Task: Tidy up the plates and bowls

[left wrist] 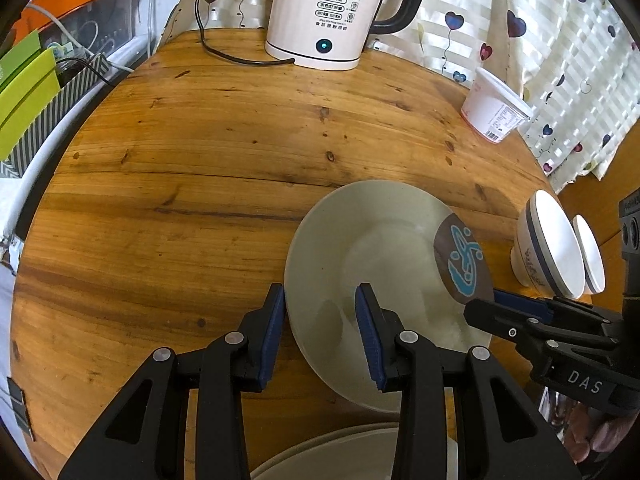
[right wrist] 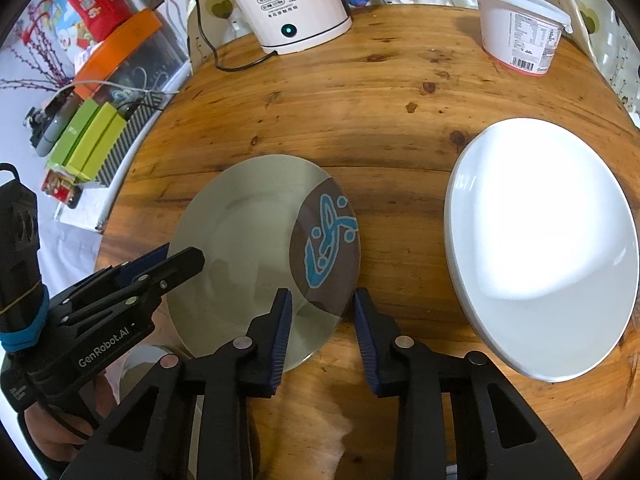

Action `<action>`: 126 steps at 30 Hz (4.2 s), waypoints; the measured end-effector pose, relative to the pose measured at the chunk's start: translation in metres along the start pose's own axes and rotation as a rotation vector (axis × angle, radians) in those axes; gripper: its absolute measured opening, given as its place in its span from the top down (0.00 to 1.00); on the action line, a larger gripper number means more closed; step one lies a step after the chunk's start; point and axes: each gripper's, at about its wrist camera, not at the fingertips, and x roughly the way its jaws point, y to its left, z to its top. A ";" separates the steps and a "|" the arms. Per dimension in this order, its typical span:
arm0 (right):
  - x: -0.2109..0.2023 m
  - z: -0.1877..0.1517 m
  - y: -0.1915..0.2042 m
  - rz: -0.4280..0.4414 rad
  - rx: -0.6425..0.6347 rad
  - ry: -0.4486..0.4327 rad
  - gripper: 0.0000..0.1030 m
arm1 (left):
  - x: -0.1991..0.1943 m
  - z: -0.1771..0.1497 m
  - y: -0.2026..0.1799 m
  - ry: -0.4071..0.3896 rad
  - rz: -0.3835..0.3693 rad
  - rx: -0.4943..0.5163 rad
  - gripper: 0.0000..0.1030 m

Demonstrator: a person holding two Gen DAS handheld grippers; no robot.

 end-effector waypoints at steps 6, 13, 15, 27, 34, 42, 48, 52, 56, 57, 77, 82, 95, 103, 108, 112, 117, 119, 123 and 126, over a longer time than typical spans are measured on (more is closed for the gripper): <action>0.000 0.000 0.000 -0.003 0.000 0.000 0.72 | -0.005 0.000 -0.002 -0.017 0.007 0.011 0.64; -0.004 0.002 0.004 0.002 -0.007 -0.016 0.72 | -0.012 0.001 0.000 -0.035 0.007 0.007 0.64; -0.004 0.002 0.004 0.004 -0.007 -0.016 0.72 | -0.012 0.001 0.000 -0.036 0.007 0.003 0.64; -0.021 0.000 0.009 0.012 -0.028 -0.047 0.72 | -0.031 -0.006 -0.002 -0.069 0.011 -0.002 0.64; -0.032 -0.005 0.016 0.017 -0.047 -0.066 0.72 | -0.045 -0.014 -0.003 -0.089 0.016 -0.012 0.64; -0.041 -0.016 0.026 0.027 -0.072 -0.078 0.72 | -0.062 -0.028 -0.001 -0.111 0.028 -0.027 0.64; -0.045 -0.028 0.035 0.036 -0.097 -0.084 0.72 | -0.075 -0.042 0.000 -0.130 0.043 -0.038 0.64; -0.048 -0.040 0.041 0.041 -0.117 -0.084 0.72 | -0.085 -0.053 0.000 -0.145 0.058 -0.042 0.64; -0.051 -0.049 0.044 0.046 -0.129 -0.080 0.72 | -0.090 -0.064 0.000 -0.147 0.066 -0.050 0.64; -0.052 -0.051 0.045 0.047 -0.131 -0.079 0.72 | -0.091 -0.066 0.000 -0.147 0.065 -0.054 0.64; -0.051 -0.094 0.068 0.069 -0.191 -0.050 0.72 | -0.109 -0.121 0.011 -0.152 0.096 -0.109 0.64; -0.053 -0.102 0.070 0.073 -0.198 -0.048 0.72 | -0.112 -0.130 0.011 -0.153 0.099 -0.113 0.64; -0.051 -0.112 0.071 0.075 -0.214 -0.035 0.72 | -0.112 -0.146 0.010 -0.145 0.106 -0.121 0.64; -0.048 -0.116 0.070 0.068 -0.227 -0.029 0.71 | -0.107 -0.152 0.009 -0.131 0.110 -0.122 0.64; -0.045 -0.119 0.070 0.067 -0.236 -0.024 0.70 | -0.104 -0.154 0.010 -0.129 0.113 -0.124 0.64; -0.045 -0.119 0.071 0.062 -0.242 -0.030 0.70 | -0.103 -0.155 0.010 -0.129 0.113 -0.123 0.64; -0.046 -0.119 0.072 0.061 -0.245 -0.030 0.70 | -0.104 -0.155 0.012 -0.132 0.103 -0.126 0.64; -0.046 -0.119 0.072 0.059 -0.246 -0.030 0.70 | -0.105 -0.156 0.012 -0.133 0.100 -0.127 0.64; -0.046 -0.120 0.071 0.058 -0.246 -0.030 0.70 | -0.105 -0.157 0.012 -0.136 0.097 -0.127 0.64; -0.046 -0.120 0.071 0.060 -0.244 -0.031 0.70 | -0.106 -0.157 0.012 -0.137 0.092 -0.130 0.64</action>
